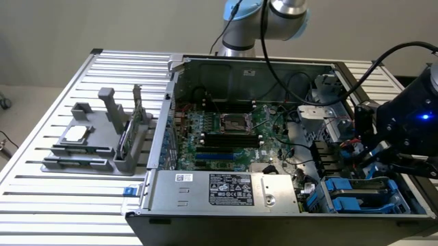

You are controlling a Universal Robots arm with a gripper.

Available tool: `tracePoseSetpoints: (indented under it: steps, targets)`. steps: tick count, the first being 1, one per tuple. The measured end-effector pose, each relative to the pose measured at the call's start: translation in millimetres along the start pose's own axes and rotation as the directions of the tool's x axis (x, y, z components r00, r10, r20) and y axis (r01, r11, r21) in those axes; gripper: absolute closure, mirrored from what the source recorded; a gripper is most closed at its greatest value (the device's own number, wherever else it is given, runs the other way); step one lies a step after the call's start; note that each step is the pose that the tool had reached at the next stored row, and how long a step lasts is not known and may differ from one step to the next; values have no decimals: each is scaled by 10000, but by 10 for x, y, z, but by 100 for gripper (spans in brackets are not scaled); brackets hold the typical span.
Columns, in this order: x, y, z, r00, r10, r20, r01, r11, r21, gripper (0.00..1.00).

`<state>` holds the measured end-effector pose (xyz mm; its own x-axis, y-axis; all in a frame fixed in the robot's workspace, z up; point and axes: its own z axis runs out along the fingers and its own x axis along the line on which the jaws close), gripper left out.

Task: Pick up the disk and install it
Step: 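Insert the first disk wire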

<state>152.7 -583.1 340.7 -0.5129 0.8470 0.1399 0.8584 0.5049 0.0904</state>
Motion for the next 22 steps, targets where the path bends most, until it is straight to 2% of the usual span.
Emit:
tracePoseSetpoints:
  steps: [3,7,10,14,19,21,22]
  targets:
    - [0,0,0,9998,212,9,-212,9997,117,82]
    - [1,1,-6,9991,401,117,-404,9989,248,82]
    - [3,2,-18,9985,504,218,-511,9982,320,82]
    - [7,5,-51,9973,670,293,-680,9970,357,82]
    - [9,7,-72,9938,1055,359,-1067,9937,348,82]
    - [10,7,-77,9919,1204,414,-1218,9919,350,82]
    - [9,7,-78,9909,1265,461,-1282,9911,359,82]
